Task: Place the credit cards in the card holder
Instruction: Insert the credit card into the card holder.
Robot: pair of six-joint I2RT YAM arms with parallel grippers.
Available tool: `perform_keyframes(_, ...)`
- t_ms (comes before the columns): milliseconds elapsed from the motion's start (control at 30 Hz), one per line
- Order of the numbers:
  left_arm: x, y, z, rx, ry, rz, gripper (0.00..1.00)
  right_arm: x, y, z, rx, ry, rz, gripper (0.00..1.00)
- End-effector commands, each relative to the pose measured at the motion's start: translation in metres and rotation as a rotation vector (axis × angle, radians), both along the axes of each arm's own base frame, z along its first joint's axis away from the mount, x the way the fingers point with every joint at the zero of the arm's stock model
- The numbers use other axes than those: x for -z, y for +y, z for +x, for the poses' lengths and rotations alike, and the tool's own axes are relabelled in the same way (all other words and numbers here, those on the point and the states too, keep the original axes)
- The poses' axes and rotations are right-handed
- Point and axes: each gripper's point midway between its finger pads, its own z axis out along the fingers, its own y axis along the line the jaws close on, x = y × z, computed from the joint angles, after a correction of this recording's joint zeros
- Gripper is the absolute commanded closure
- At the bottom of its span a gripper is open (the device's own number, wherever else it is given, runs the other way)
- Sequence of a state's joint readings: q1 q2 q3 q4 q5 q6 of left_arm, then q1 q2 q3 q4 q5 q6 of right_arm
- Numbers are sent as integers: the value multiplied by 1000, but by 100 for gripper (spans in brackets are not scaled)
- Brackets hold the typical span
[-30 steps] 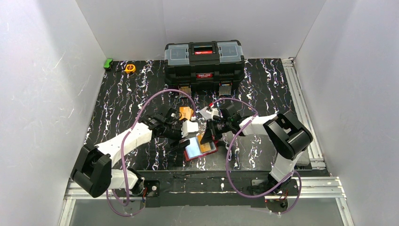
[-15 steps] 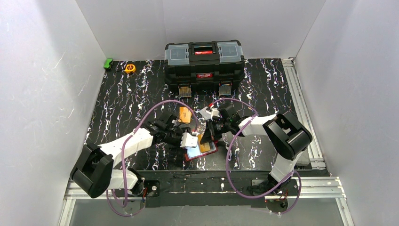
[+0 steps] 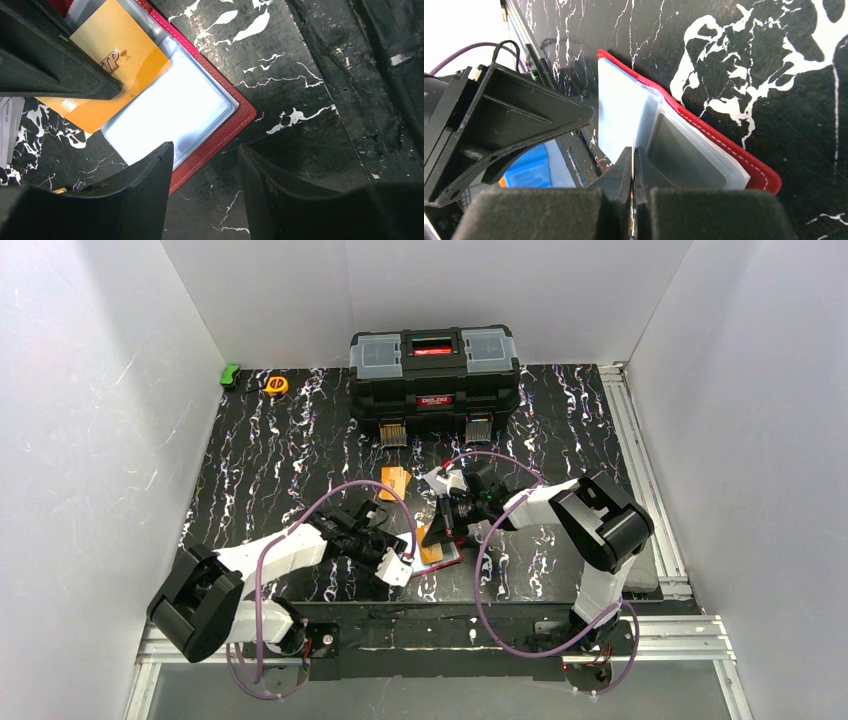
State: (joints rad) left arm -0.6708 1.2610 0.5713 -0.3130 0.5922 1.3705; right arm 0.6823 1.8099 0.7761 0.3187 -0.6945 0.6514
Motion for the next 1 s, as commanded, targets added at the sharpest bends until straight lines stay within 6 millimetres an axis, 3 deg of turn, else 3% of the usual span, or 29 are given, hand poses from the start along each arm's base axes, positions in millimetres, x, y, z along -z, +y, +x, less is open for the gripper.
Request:
perform_keyframes(0, 4, -7, -3, 68, -17, -27, 54, -7, 10, 4, -20, -7, 47, 98)
perform_keyframes(133, 10, -9, 1, 74, -26, -18, 62, -4, 9, 3, -12, 3, 29, 97)
perform_keyframes(433, 13, -9, -2, 73, -12, -12, 70, 9, -10, -3, 20, 10, -89, 84)
perform_keyframes(467, 13, -9, -3, 73, -12, -11, 70, 11, -13, -3, 26, 10, -103, 81)
perform_keyframes(533, 13, -8, -4, 72, -12, -9, 71, 13, -18, -3, 39, 4, -134, 59)
perform_keyframes(600, 13, -6, -7, 70, -7, -6, 71, 13, -22, -3, 47, -7, -158, 49)
perform_keyframes(967, 11, -6, -7, 47, 10, -3, 72, 9, -28, 3, 41, -46, -213, 46)
